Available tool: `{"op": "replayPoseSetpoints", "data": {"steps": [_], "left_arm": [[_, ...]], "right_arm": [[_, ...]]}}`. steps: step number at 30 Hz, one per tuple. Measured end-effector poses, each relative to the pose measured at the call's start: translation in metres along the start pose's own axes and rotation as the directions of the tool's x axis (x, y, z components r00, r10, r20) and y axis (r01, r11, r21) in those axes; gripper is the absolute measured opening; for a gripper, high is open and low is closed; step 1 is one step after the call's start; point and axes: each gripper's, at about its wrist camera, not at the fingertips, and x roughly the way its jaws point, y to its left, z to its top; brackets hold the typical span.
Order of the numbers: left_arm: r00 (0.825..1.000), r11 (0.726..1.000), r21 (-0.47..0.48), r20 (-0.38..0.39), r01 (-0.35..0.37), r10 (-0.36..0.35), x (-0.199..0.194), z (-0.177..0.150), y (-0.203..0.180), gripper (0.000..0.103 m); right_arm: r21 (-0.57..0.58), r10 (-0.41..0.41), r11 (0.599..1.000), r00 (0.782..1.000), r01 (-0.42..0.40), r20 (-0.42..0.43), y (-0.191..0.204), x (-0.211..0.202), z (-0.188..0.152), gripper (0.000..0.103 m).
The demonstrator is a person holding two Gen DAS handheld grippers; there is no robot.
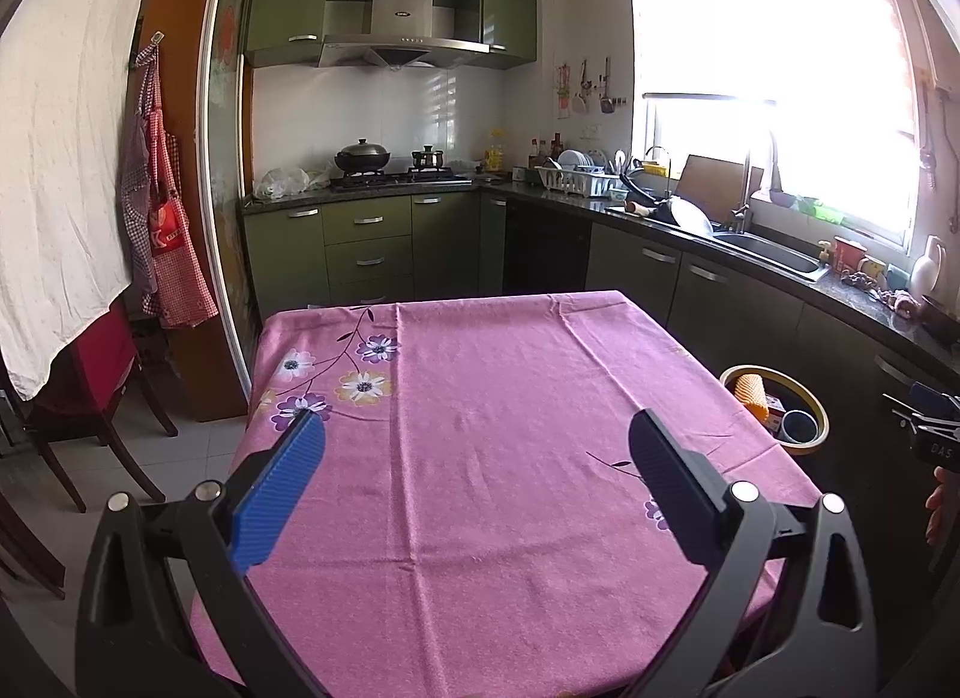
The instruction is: Collect trash
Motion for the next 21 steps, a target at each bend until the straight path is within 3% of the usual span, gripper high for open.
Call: {"op": "replayPoseSetpoints", "data": {"steps": [21], "left_arm": [[1.000, 1.000, 0.001, -0.009, 0.012, -0.012, 0.0012, -0.0023, -0.0021, 0.097]], "right_arm": [[0.003, 0.004, 1.000, 1.000, -0.004, -0.005, 0.0027, 0.0038, -0.0014, 0.098]]}}
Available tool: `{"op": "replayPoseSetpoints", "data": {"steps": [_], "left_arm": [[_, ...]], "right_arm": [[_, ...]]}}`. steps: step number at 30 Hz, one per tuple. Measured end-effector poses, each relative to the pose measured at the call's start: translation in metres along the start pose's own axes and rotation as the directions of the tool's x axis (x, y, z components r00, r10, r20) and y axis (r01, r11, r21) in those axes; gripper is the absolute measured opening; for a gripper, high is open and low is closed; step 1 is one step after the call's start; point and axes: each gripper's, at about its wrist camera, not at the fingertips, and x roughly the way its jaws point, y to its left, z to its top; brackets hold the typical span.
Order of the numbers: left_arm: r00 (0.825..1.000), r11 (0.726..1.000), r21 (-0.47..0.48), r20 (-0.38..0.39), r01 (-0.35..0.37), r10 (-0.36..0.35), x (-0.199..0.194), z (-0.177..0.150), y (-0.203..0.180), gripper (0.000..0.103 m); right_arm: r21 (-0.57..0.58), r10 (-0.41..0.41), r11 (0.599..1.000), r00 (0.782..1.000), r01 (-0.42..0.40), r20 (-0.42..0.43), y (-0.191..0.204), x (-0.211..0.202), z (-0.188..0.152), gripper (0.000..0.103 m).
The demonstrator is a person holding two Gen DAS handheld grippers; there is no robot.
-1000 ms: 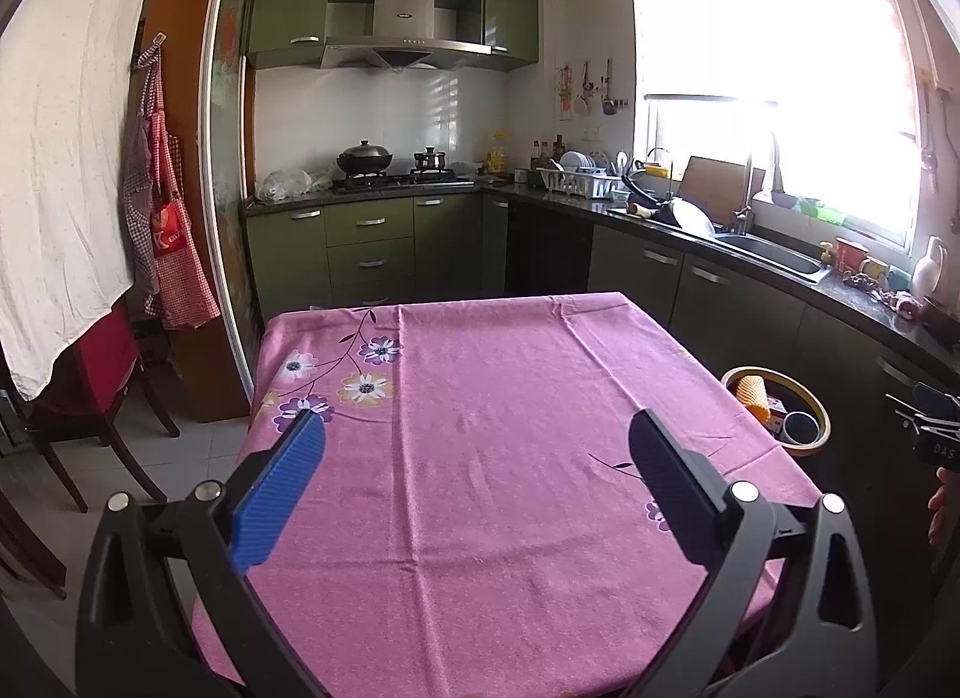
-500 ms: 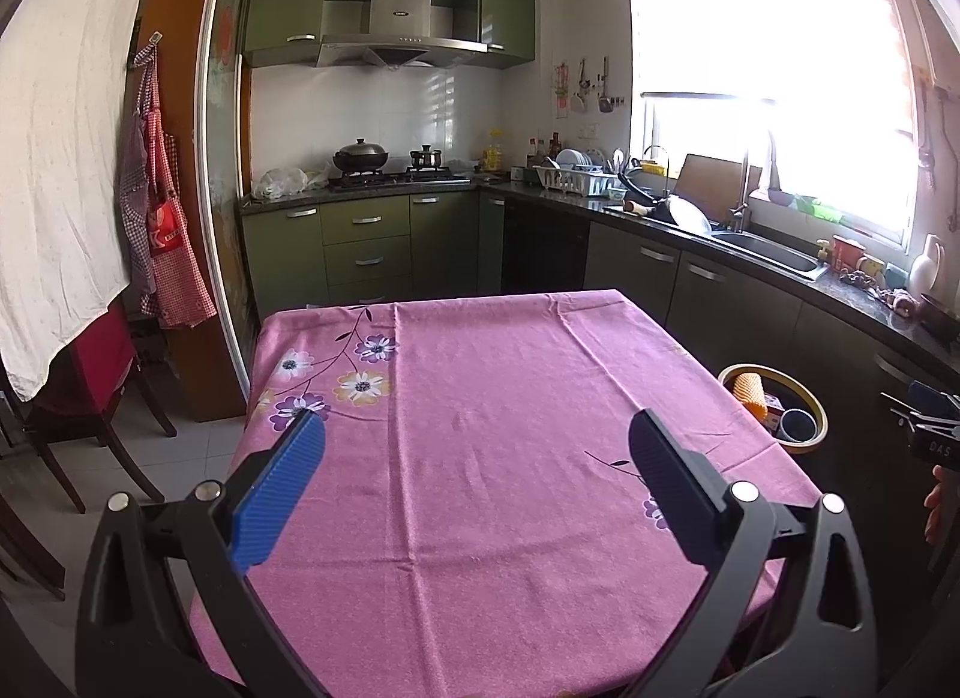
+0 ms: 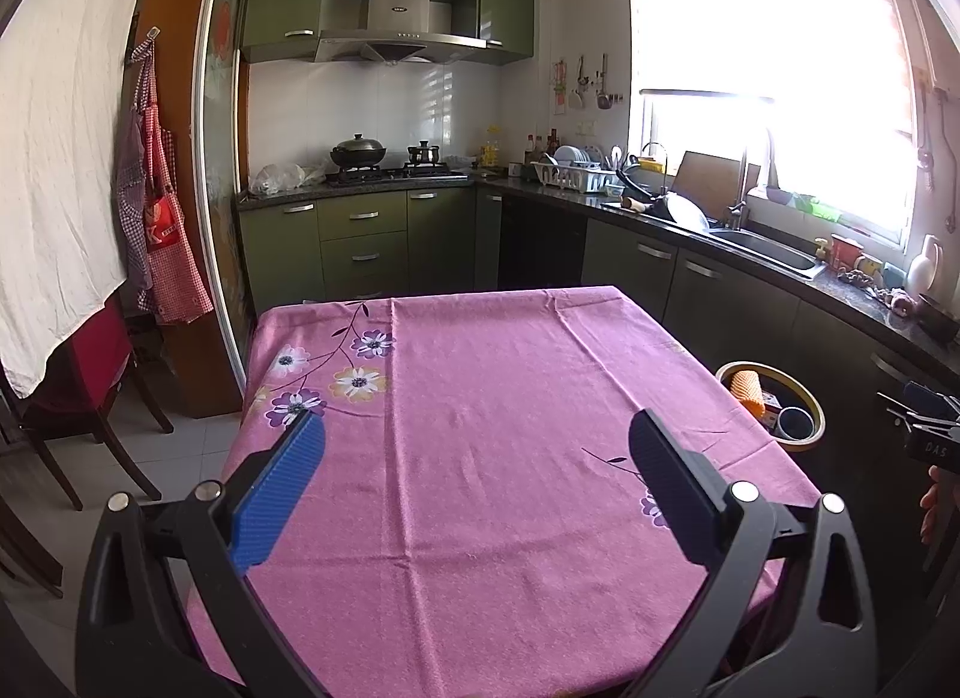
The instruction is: Collect trash
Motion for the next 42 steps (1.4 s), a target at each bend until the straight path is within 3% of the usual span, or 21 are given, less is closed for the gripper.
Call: {"op": "replayPoseSetpoints", "data": {"steps": [42], "left_arm": [[0.999, 0.999, -0.005, -0.030, 0.039, -0.039, 0.0081, -0.0033, -0.0018, 0.097]], "right_arm": [[-0.001, 0.000, 1.000, 1.000, 0.000, -0.017, 0.0036, 0.0090, -0.0058, 0.098]]}}
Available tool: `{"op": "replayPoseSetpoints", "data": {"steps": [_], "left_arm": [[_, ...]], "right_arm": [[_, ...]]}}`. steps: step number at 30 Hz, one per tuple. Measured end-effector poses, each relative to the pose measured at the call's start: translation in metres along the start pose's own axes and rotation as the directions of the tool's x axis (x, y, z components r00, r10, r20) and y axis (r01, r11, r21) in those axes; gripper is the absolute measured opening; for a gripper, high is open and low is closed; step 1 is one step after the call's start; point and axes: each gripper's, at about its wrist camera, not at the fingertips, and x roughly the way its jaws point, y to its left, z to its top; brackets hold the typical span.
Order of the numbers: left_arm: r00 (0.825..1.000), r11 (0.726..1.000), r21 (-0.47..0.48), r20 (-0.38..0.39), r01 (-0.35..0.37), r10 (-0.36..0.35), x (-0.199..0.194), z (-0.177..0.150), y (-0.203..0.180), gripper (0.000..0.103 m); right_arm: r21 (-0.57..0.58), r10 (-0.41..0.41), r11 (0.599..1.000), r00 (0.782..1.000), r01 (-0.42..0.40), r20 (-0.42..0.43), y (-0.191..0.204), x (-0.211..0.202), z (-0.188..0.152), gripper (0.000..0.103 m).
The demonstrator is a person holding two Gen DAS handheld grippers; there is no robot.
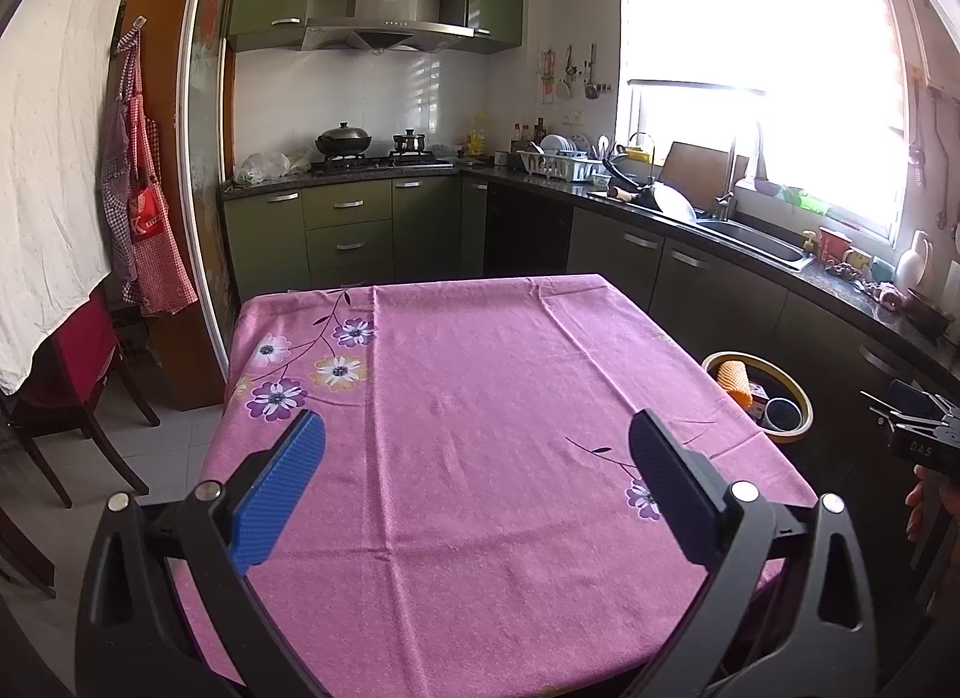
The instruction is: Collect trash
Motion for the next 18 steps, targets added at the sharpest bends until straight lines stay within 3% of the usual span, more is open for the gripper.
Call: {"op": "replayPoseSetpoints", "data": {"steps": [5, 11, 15, 18], "left_arm": [[1.000, 1.000, 0.012, 0.024, -0.010, 0.010, 0.000, -0.001, -0.001, 0.096], [1.000, 0.999, 0.029, -0.018, -0.018, 0.019, 0.009, -0.002, -0.003, 0.096], [0.998, 0.999, -0.033, -0.066, 0.014, -0.016, 0.019, -0.003, 0.007, 0.096], [0.998, 0.998, -0.056, -0.067, -0.003, -0.001, 0.026, -0.002, 0.015, 0.097]], "right_arm": [[-0.001, 0.001, 1.000, 1.000, -0.001, -0.005, 0.000, 0.002, -0.001, 0.098], [0.002, 0.002, 1.000, 1.000, -0.002, -0.005, 0.000, 0.003, -0.001, 0.098], [0.006, 0.005, 1.000, 1.000, -0.005, -0.009, -0.001, 0.007, 0.000, 0.098], [0.002, 0.011, 1.000, 1.000, -0.011, -0.019, 0.002, 0.012, -0.001, 0.098]]}}
